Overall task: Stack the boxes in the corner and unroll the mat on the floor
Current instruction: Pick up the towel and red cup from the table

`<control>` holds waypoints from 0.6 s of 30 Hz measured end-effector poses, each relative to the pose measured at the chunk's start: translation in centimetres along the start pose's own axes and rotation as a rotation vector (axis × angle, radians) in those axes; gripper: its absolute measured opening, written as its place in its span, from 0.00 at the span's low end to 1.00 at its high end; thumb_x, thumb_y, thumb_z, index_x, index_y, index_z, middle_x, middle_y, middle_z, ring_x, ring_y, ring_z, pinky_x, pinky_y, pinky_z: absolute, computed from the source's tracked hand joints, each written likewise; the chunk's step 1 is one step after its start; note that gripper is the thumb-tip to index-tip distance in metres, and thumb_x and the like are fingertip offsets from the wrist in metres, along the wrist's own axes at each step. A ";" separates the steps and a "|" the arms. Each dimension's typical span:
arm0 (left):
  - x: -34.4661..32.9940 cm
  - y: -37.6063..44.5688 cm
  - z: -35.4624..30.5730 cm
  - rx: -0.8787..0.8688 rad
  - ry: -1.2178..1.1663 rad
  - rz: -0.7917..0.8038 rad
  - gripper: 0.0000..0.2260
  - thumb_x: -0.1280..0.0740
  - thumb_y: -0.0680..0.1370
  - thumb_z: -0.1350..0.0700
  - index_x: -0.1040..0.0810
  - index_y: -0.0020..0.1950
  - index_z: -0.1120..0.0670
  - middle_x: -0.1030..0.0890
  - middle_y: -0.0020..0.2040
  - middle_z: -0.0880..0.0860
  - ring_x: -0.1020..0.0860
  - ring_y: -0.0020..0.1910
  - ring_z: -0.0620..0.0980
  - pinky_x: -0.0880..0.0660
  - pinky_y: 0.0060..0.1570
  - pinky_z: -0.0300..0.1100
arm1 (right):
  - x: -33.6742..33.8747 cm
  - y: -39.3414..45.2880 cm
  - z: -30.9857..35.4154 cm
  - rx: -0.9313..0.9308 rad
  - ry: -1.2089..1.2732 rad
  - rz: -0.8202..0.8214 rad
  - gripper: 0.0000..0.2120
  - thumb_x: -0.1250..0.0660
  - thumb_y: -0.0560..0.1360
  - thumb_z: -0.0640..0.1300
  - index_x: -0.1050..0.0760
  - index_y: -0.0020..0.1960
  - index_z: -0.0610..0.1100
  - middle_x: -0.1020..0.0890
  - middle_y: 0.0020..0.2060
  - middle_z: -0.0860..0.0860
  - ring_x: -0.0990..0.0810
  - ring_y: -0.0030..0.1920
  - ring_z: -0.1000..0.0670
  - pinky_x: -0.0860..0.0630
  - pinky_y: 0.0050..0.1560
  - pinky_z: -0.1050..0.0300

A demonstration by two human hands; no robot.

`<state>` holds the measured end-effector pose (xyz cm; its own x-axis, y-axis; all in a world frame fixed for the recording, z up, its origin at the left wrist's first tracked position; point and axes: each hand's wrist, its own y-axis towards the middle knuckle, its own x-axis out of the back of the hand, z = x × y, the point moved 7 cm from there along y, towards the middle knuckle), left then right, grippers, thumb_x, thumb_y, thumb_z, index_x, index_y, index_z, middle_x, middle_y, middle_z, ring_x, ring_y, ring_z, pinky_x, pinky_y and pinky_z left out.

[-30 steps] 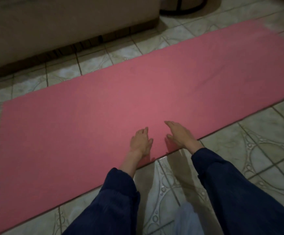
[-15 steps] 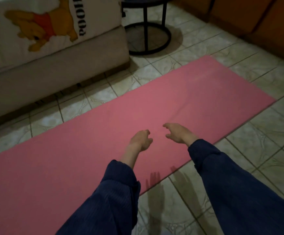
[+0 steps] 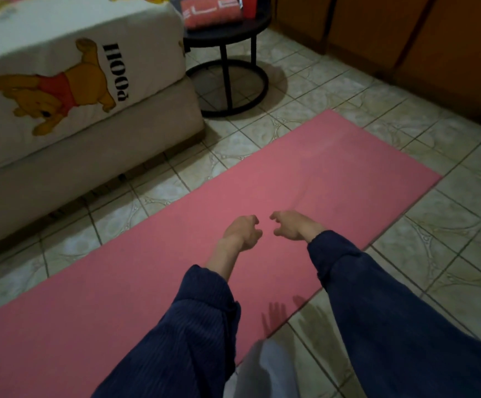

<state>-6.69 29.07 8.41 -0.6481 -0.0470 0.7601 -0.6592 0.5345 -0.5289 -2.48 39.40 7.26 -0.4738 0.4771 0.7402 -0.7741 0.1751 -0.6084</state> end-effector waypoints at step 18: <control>20.2 -8.8 -5.6 0.016 0.123 0.177 0.21 0.41 0.81 0.56 0.36 0.73 0.59 0.31 0.71 0.60 0.31 0.69 0.58 0.32 0.65 0.47 | 18.9 -10.9 9.4 -0.015 0.030 0.078 0.26 0.41 0.78 0.42 0.42 0.74 0.41 0.33 0.72 0.42 0.32 0.69 0.43 0.33 0.69 0.49</control>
<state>-11.85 28.18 30.55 -0.7034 0.1506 0.6946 -0.5456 0.5119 -0.6635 -6.94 38.37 30.63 -0.5196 0.5153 0.6815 -0.7285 0.1495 -0.6685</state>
